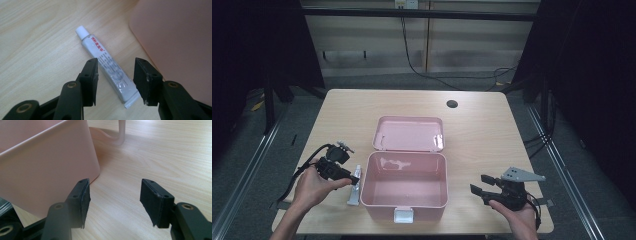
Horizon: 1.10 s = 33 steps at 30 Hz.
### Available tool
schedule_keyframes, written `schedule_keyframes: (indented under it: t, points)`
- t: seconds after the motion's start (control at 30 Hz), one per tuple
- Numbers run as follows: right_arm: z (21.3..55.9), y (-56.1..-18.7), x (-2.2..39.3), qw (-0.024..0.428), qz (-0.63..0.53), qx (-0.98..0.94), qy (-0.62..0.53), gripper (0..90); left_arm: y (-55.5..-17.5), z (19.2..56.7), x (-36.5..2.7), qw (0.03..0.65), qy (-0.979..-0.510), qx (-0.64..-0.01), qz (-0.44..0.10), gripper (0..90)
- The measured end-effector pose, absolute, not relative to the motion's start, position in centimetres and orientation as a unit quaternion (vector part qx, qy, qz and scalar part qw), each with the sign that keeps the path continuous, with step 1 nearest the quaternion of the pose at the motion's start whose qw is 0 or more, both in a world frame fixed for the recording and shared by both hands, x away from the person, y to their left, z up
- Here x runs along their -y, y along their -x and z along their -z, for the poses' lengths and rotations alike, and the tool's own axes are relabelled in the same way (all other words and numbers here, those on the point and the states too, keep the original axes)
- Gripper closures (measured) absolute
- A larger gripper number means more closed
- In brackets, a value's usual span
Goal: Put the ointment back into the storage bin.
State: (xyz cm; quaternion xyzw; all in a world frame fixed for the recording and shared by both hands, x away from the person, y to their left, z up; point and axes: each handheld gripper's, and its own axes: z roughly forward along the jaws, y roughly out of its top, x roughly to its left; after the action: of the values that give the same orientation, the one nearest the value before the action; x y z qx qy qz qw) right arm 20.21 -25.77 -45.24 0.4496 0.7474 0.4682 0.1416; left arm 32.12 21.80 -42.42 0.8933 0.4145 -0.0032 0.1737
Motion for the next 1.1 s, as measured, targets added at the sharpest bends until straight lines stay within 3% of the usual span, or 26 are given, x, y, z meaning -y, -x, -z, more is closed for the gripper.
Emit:
schedule_keyframes:
  t: [0.4, 0.8, 1.1]
  points:
    - [45.3, -20.2, 25.8, 0.141, -0.467, -0.747, -0.452, 41.6, -33.7, 44.1, -20.9, 0.129, -0.889, -0.439, 0.018, 55.5]
    - [45.3, -20.2, 25.7, 0.139, -0.469, -0.747, -0.45, 41.3, -34.0, 45.2, -20.3, 0.127, -0.881, -0.455, 0.013, 50.9]
    - [45.3, -20.3, 25.7, 0.138, -0.47, -0.748, -0.448, 41.1, -33.8, 46.2, -20.0, 0.108, -0.888, -0.446, 0.005, 56.7]
